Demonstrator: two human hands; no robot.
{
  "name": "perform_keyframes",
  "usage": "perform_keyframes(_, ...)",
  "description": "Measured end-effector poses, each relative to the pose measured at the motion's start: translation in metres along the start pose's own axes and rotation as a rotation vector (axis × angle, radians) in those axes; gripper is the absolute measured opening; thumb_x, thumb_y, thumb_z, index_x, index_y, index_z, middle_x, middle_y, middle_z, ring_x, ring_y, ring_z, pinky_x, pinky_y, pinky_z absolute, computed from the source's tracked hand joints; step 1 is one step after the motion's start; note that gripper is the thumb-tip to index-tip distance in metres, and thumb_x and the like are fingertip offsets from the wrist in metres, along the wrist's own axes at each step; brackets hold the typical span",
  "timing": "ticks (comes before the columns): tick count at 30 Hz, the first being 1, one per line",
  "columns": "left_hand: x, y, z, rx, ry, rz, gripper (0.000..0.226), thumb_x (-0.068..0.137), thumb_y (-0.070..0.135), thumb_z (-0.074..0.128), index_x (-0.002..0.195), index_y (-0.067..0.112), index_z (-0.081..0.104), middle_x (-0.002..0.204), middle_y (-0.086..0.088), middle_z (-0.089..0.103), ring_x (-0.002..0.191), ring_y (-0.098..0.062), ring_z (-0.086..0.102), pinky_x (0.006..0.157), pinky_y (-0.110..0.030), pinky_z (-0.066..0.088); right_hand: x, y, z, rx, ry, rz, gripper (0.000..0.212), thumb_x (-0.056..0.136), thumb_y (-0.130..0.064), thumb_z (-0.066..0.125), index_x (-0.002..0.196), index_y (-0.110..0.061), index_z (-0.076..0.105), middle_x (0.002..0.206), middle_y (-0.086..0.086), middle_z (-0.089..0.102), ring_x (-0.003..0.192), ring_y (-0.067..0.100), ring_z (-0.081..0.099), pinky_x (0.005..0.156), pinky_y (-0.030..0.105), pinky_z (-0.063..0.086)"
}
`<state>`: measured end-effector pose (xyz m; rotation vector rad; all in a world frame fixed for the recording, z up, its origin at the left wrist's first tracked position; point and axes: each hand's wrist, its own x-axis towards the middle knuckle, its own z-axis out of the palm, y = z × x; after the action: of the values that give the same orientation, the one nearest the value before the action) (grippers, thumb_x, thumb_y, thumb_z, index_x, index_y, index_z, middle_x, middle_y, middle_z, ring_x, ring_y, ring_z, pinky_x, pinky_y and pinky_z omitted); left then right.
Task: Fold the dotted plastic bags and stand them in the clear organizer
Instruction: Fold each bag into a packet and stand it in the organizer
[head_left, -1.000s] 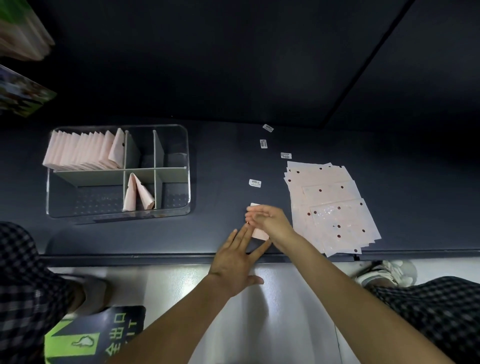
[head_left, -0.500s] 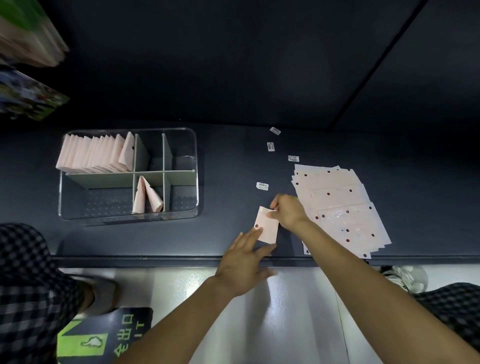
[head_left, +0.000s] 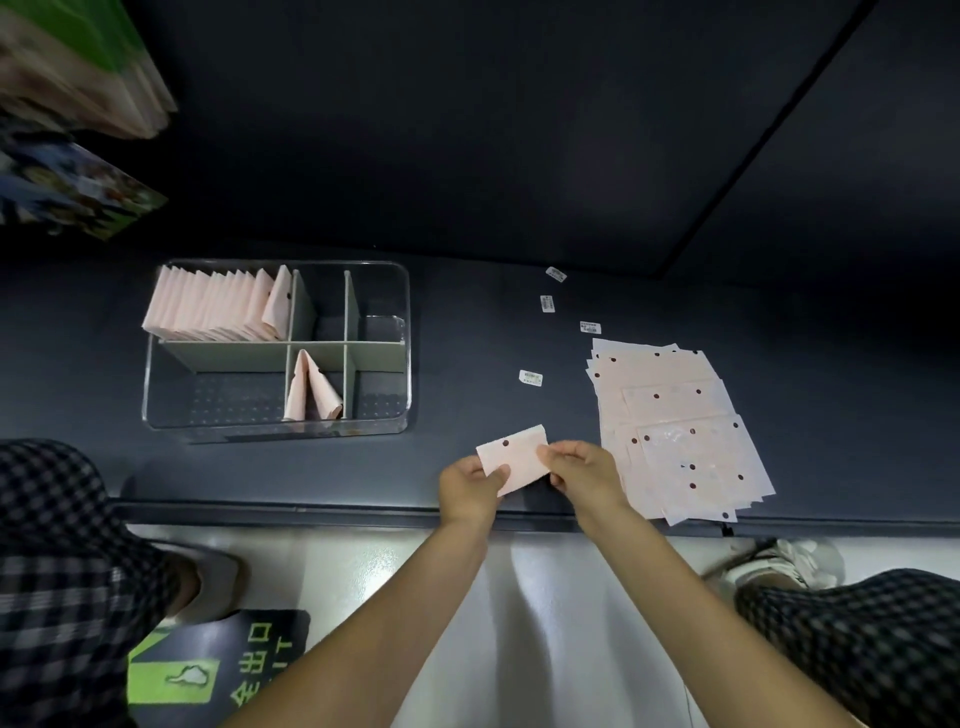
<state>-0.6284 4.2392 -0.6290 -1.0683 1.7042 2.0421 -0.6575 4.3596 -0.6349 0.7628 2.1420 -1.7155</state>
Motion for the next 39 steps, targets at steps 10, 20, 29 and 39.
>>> perform_keyframes(10,0.014,0.116,-0.108,1.235,-0.33,0.568,0.012,0.087,0.014,0.063,0.098,0.015,0.067,0.089,0.001,0.064,0.087,-0.018,0.058,0.076,-0.027,0.043,-0.037,-0.051,0.049,-0.504,-0.344,-0.508,0.011,0.083,-0.016,0.07,0.079,-0.027,0.069,0.075,-0.016,0.066,0.065,-0.01,0.057,0.064,0.004,0.041)
perform_keyframes(20,0.039,0.104,-0.174,1.529,0.182,0.707,0.037,0.1,0.042,0.029,0.114,0.024,0.059,0.116,-0.008,0.053,0.106,-0.026,0.05,0.085,-0.035,0.04,-0.046,-0.08,0.108,-0.446,-0.084,-0.499,0.017,0.082,-0.024,0.067,0.066,-0.029,0.063,0.061,-0.016,0.063,0.061,-0.005,0.057,0.056,0.006,0.039)
perform_keyframes(29,0.055,0.096,-0.204,1.539,0.255,0.723,0.039,0.1,0.046,0.027,0.114,0.025,0.057,0.116,-0.003,0.05,0.109,-0.023,0.045,0.087,-0.036,0.036,-0.047,-0.104,0.176,-0.762,-0.049,-0.63,0.009,0.085,-0.028,0.06,0.079,-0.023,0.065,0.077,-0.007,0.068,0.079,0.019,0.063,0.065,0.028,0.045)
perform_keyframes(39,0.057,0.089,-0.215,1.246,0.142,0.634,0.033,0.1,0.038,0.033,0.117,0.021,0.056,0.118,-0.002,0.049,0.113,-0.023,0.045,0.089,-0.035,0.042,-0.044,-0.096,0.228,-1.089,-0.042,-0.546,0.02,0.087,-0.02,0.051,0.096,-0.016,0.067,0.101,0.01,0.068,0.096,0.031,0.063,0.072,0.031,0.048)
